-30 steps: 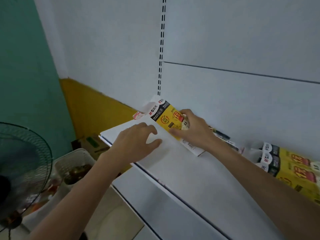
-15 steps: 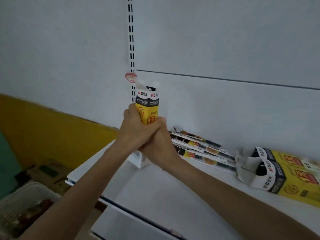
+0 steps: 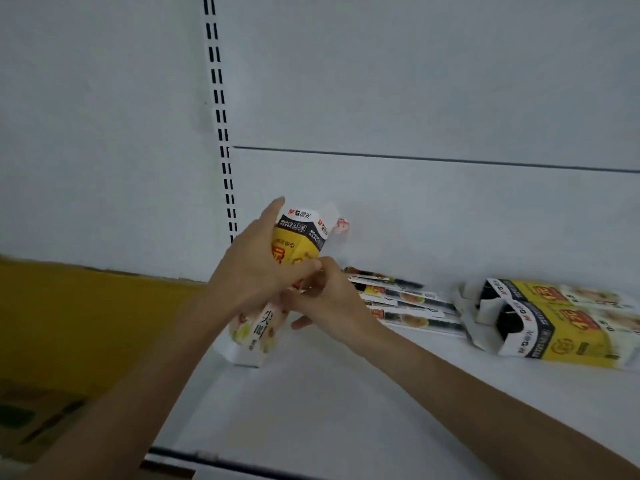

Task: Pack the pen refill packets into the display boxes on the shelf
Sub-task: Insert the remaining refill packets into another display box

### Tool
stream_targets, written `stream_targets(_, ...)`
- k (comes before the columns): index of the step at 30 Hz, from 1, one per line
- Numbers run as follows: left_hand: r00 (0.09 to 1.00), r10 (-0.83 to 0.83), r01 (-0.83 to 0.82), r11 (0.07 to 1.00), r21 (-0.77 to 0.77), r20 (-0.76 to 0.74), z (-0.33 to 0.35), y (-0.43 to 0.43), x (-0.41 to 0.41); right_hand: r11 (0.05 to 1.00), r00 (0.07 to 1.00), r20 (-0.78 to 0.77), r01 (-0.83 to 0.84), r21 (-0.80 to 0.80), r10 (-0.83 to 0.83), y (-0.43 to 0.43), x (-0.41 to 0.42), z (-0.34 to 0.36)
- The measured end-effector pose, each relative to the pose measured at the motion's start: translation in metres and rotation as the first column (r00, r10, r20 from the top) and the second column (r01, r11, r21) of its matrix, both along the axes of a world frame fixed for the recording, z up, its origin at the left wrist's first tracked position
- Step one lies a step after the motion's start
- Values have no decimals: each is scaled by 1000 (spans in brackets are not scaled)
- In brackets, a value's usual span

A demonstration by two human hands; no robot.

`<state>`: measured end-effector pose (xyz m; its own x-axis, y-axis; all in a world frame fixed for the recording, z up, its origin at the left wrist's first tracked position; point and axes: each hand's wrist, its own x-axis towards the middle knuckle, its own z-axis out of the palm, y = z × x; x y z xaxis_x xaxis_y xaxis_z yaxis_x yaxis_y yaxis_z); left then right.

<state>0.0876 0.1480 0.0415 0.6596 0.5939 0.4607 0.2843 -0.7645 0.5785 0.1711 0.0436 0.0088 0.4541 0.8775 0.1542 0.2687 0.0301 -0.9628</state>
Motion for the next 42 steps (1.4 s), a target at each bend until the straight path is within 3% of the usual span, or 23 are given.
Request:
stream_targets(2,999,-24,27,996,83,-32,-5,-1,0,994,987,128,-95,-49,100,-6,5,1)
stream_targets(4,997,-72,73,993,90,-16,-7,2,-3,983,917,363,-119,-142,163,-16,25,3)
stream_targets(7,989,-129,138,983,123,-74,-5,8,-13,975,704,710,161,-149,-8,-33,76,2)
stream_targets(9,985,-141,157,974,162,-103,-4,10,-18,922,553,833,311,-230,21,-44,105,0)
stream_targets(11,984,-148,164,970,178,-96,-6,11,-21,876,495,860,354,-327,121,-50,121,-5)
stream_targets(16,990,-139,143,967,210,-35,-9,7,-27,916,630,775,280,-286,49,-49,125,-2)
stream_targets(19,991,-130,130,964,231,-13,-9,8,-27,938,627,779,255,-235,25,-52,120,5)
stream_targets(24,990,-141,137,962,235,1,-12,7,-26,930,490,861,233,-284,140,-56,105,4)
stream_targets(29,990,-140,137,951,279,-11,-16,4,-23,847,496,790,181,-500,360,-58,104,8)
stream_targets(32,990,-140,136,950,281,-5,-16,1,-20,817,288,851,267,-511,438,-55,98,11)
stream_targets(33,990,-140,134,950,281,2,-16,1,-20,824,271,864,280,-493,425,-55,98,12)
stream_targets(34,990,-141,132,950,283,12,-15,1,-20,850,319,873,264,-455,368,-54,100,13)
stream_targets(36,987,-155,135,948,290,49,-15,1,-22,935,576,812,230,-270,93,-57,107,24)
stream_targets(38,978,-176,136,943,304,109,-14,0,-25,963,825,519,269,-14,-223,-58,114,44)
stream_targets(40,965,-201,133,929,345,170,-12,-2,-25,952,940,162,286,110,-301,-57,116,65)
stream_targets(42,950,-236,136,902,410,206,-11,-4,-25,960,974,-22,224,165,-224,-54,111,82)
